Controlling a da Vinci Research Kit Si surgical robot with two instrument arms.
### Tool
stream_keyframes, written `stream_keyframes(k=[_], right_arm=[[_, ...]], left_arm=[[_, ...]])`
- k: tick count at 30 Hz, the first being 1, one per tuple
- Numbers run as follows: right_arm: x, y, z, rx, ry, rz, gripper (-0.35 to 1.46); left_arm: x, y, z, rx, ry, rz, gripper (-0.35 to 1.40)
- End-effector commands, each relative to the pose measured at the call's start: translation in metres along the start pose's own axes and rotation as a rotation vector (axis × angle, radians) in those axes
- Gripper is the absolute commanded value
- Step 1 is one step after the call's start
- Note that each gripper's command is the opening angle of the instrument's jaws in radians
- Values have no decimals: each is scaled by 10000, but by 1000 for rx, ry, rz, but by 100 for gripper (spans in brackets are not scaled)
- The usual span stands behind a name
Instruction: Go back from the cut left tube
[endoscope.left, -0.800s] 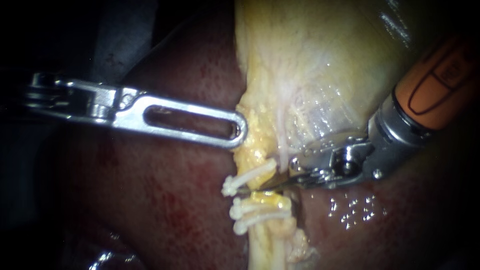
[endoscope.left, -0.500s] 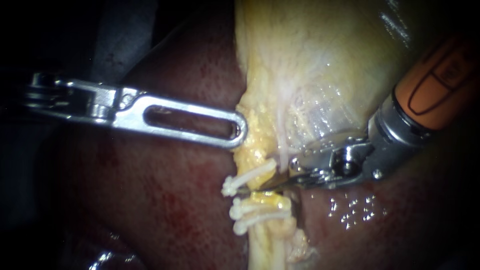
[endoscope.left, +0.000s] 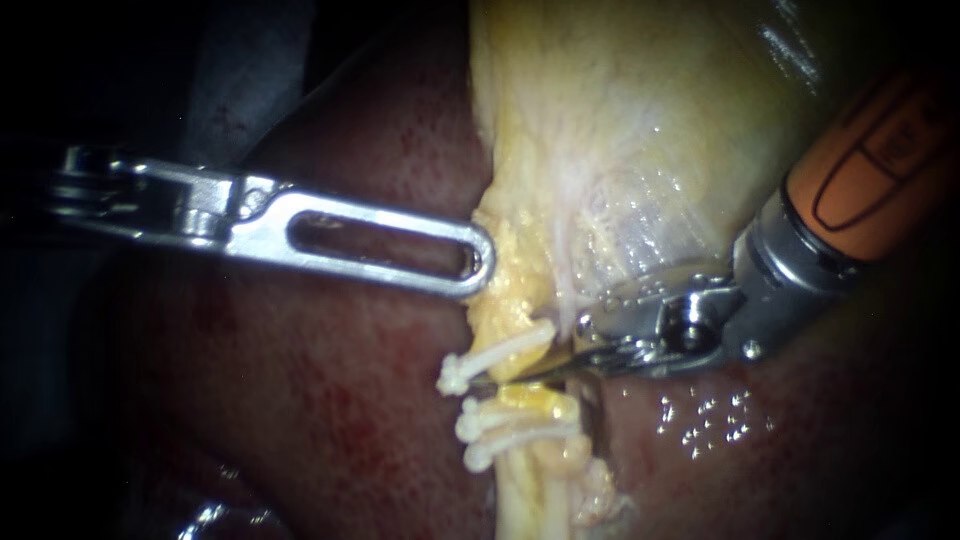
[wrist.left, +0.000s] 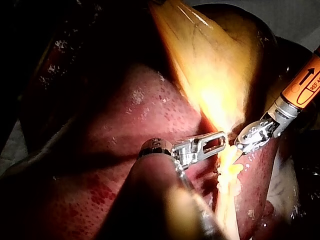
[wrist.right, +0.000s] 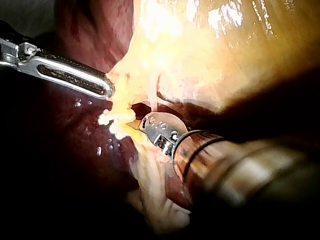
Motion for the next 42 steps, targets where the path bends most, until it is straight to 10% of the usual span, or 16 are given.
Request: stream_keyframes(k=[1, 42], right_arm=[[0, 0, 1, 0, 3, 1, 47], [-11, -8, -17, 19, 7, -32, 108]], left_arm=[[0, 0, 0, 0, 0, 0, -35], [-1, 3, -3, 0, -1, 6, -35]])
